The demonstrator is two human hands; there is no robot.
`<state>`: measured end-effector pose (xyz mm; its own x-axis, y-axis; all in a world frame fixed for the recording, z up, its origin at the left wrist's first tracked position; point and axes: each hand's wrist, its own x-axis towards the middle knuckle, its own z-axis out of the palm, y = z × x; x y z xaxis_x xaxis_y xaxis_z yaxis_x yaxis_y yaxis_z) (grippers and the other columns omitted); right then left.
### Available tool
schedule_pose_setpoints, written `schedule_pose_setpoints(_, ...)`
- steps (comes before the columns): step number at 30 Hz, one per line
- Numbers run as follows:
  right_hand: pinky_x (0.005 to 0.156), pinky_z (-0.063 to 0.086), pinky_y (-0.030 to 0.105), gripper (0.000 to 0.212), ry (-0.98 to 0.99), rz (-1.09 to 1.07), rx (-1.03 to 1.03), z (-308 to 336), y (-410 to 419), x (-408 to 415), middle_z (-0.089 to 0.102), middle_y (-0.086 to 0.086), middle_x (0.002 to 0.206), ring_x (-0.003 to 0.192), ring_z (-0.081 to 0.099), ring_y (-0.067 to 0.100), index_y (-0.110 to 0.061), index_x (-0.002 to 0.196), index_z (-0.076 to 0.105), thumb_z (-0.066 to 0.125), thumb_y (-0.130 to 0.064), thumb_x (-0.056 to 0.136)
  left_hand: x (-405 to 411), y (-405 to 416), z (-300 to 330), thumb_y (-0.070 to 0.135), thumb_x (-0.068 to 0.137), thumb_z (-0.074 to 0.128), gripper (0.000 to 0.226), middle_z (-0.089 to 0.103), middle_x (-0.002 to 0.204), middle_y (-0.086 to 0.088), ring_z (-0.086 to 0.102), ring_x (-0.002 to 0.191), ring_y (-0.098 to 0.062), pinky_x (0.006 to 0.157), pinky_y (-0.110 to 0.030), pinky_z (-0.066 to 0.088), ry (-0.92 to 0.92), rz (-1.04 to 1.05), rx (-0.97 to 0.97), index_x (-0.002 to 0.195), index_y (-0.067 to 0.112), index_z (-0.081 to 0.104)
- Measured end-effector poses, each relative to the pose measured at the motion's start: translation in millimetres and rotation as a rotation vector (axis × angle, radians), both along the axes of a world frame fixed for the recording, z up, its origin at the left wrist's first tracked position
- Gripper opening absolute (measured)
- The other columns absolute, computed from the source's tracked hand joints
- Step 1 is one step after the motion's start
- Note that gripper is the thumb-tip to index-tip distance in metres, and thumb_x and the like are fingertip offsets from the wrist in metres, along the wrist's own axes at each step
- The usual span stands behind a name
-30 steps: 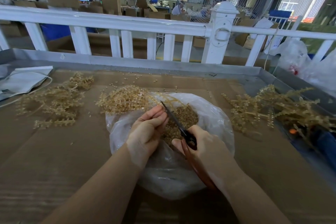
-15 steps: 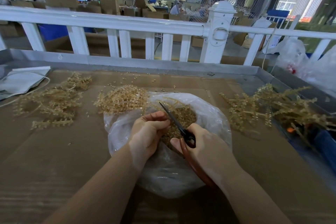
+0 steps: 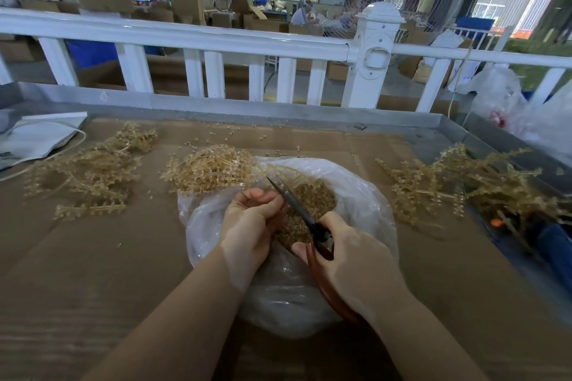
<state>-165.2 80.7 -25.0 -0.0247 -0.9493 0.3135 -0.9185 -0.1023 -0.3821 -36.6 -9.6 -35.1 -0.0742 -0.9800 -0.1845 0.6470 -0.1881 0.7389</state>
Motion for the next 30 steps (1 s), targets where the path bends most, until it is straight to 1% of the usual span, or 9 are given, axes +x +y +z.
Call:
schedule_pose_setpoints(2,0.061,0.033,0.02,0.036,0.016,-0.003,-0.007,-1.6,-0.5,0.1,0.056,-0.012,0.077,0.071,0.051,0.005,-0.036,0.093,0.038,0.047,-0.069,0.082,-0.8,0.2,-0.5,-0.021,0.083,0.048,0.037,0.061,0.063,-0.001,0.063,0.067,-0.013,0.068,-0.028,0.053,0.01,-0.001,-0.019,0.075,0.014,0.042)
schedule_pose_setpoints(5,0.064,0.034,0.02,0.038,0.042,-0.001,-0.017,-4.9,-2.5,0.8,0.057,-0.01,0.082,0.077,0.055,0.008,-0.034,0.093,0.035,0.044,-0.069,0.083,-0.3,1.7,0.0,-0.021,0.083,0.047,0.037,0.061,0.06,0.0,0.065,0.062,-0.01,0.063,-0.025,0.055,0.013,-0.024,-0.036,0.074,0.015,0.041)
schedule_pose_setpoints(10,0.064,0.033,0.02,0.036,0.048,-0.002,-0.026,-9.3,-6.2,3.1,0.056,-0.009,0.082,0.077,0.055,0.01,-0.033,0.092,0.031,0.043,-0.066,0.086,-0.9,3.0,1.1,-0.022,0.083,0.047,0.037,0.061,0.068,-0.004,0.065,0.062,-0.009,0.061,-0.023,0.054,0.007,-0.024,-0.039,0.076,0.014,0.041)
schedule_pose_setpoints(13,0.064,0.037,0.021,0.036,0.039,0.001,-0.029,-10.6,-7.7,2.2,0.057,-0.009,0.081,0.077,0.057,0.01,-0.032,0.093,0.034,0.044,-0.066,0.087,-1.3,2.8,1.8,-0.022,0.082,0.049,0.036,0.062,0.069,-0.005,0.066,0.061,-0.01,0.058,-0.023,0.056,0.022,-0.018,-0.026,0.077,0.013,0.042)
schedule_pose_setpoints(17,0.065,0.04,0.022,0.037,0.052,0.006,-0.039,-11.9,-10.5,0.4,0.058,-0.009,0.08,0.076,0.058,0.01,-0.031,0.094,0.037,0.042,-0.067,0.086,-2.3,2.4,2.1,-0.021,0.082,0.05,0.035,0.06,0.069,-0.004,0.066,0.057,-0.008,0.055,-0.021,0.055,-0.007,0.003,-0.003,0.077,0.012,0.043)
schedule_pose_setpoints(21,0.066,0.044,0.023,0.041,0.077,-0.001,-0.039,-14.5,-12.9,-1.1,0.06,-0.007,0.082,0.079,0.06,0.012,-0.028,0.1,0.043,0.041,-0.067,0.087,-3.5,1.6,1.4,-0.021,0.083,0.05,0.036,0.057,0.07,-0.005,0.061,0.064,-0.012,0.055,-0.021,0.054,-0.049,0.01,0.009,0.077,0.013,0.042)
schedule_pose_setpoints(23,0.063,0.041,0.022,0.043,0.096,0.0,-0.045,-14.8,-13.3,-2.3,0.059,-0.008,0.08,0.078,0.06,0.012,-0.027,0.103,0.044,0.041,-0.067,0.087,-4.3,1.4,1.7,-0.022,0.083,0.05,0.036,0.055,0.07,-0.006,0.062,0.062,-0.012,0.054,-0.021,0.055,-0.048,0.009,0.011,0.077,0.012,0.041)
schedule_pose_setpoints(26,0.061,0.037,0.02,0.045,0.116,0.007,-0.031,-14.0,-13.8,-3.5,0.05,-0.01,0.074,0.077,0.06,0.013,-0.025,0.105,0.046,0.041,-0.066,0.087,-5.6,1.0,1.9,-0.022,0.083,0.05,0.035,0.054,0.071,-0.007,0.063,0.055,-0.009,0.054,-0.02,0.055,-0.053,0.018,0.011,0.077,0.011,0.041)
schedule_pose_setpoints(30,0.062,0.038,0.021,0.041,0.122,-0.002,-0.026,-14.0,-14.0,-3.7,0.048,-0.01,0.073,0.077,0.06,0.013,-0.026,0.104,0.044,0.042,-0.065,0.089,-5.5,0.7,1.1,-0.022,0.083,0.05,0.035,0.054,0.07,-0.007,0.06,0.06,-0.012,0.054,-0.02,0.055,-0.081,0.019,0.018,0.077,0.011,0.042)
